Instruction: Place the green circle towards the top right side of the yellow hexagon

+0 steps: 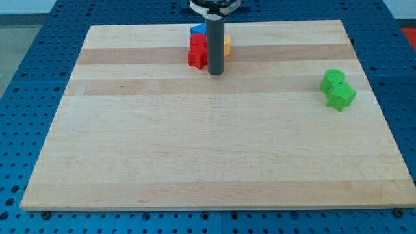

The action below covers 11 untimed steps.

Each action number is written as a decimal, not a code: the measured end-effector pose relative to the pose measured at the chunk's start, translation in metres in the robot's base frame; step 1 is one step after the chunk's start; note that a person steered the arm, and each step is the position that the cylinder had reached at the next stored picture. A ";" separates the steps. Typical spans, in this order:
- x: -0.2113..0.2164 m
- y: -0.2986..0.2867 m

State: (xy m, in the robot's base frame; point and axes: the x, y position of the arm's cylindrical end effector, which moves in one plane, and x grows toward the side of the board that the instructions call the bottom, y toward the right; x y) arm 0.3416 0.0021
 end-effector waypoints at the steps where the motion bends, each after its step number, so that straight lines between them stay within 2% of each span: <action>1: -0.002 0.004; 3: 0.055 0.017; 5: 0.110 0.086; 7: 0.119 0.183; 8: 0.143 0.206; 9: 0.138 0.246; 11: 0.100 0.253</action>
State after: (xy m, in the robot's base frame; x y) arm 0.4417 0.2548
